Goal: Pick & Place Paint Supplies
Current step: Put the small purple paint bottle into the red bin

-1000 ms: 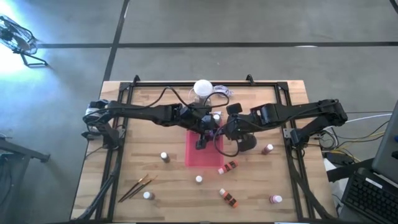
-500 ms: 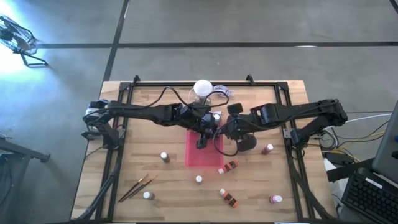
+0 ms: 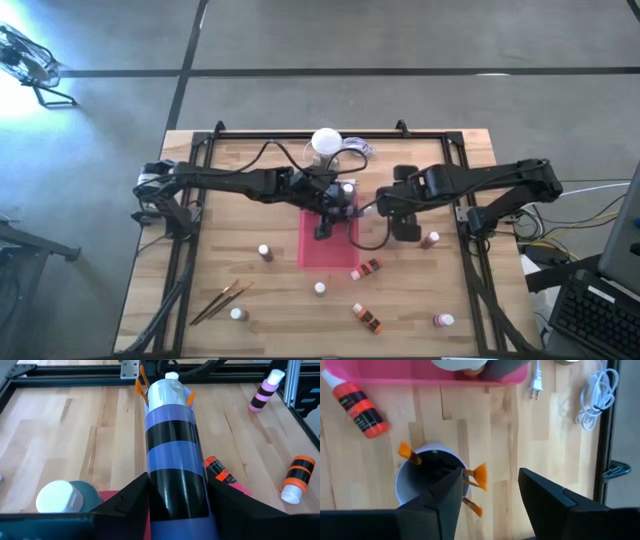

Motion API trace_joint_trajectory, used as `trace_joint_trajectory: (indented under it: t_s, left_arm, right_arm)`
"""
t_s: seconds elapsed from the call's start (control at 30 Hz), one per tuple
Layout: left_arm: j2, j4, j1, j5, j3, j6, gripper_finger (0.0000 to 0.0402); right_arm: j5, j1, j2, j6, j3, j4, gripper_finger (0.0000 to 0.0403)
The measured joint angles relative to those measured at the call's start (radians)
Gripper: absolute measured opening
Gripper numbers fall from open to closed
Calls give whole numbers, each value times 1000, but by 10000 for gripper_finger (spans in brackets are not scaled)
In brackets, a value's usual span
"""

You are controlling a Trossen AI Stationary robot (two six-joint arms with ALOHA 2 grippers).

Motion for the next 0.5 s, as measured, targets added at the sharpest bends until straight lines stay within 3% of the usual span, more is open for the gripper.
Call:
trace_joint_trajectory:
  t_s: [0.23,0.5]
  left_arm:
    - [-1,92,3,0,-64,1,153]
    - [-3,486,12,0,-200,-1,153]
  right_arm:
    - [124,0,-100,-20,-30,122,196]
    - [132,0,-264,-87,-143,359,182]
